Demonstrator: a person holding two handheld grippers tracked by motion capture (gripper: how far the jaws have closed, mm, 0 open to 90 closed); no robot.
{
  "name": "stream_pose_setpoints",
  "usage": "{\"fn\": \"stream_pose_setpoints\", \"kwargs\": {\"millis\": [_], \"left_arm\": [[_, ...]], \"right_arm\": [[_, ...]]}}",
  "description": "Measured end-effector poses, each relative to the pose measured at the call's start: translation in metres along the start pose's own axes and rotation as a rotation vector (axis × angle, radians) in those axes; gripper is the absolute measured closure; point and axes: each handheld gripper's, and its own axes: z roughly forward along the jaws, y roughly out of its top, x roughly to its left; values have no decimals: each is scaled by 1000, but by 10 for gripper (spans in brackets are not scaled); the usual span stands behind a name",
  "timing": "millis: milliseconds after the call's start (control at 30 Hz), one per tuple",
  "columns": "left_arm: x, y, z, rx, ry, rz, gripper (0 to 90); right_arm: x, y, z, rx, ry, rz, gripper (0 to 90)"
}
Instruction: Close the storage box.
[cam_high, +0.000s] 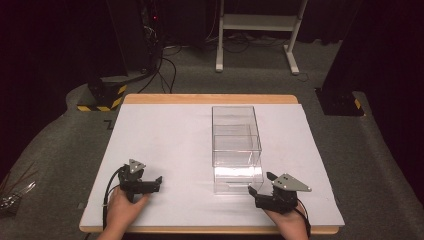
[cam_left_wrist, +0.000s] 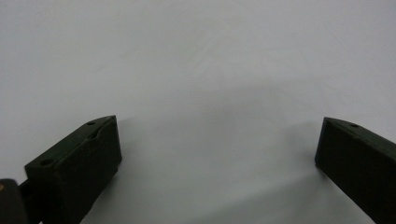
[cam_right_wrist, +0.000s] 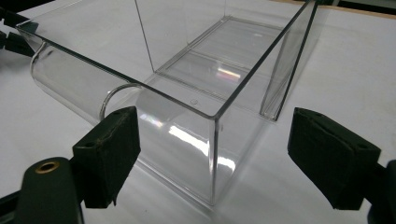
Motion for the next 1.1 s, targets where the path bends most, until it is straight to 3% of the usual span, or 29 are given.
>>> {"fn": "stream_pose_setpoints", "kwargs": {"millis": [1100], "left_arm": [[0, 0, 0, -2, 1, 0, 6]], "right_arm": [[-14, 13, 22, 16, -31, 20, 177]]}}
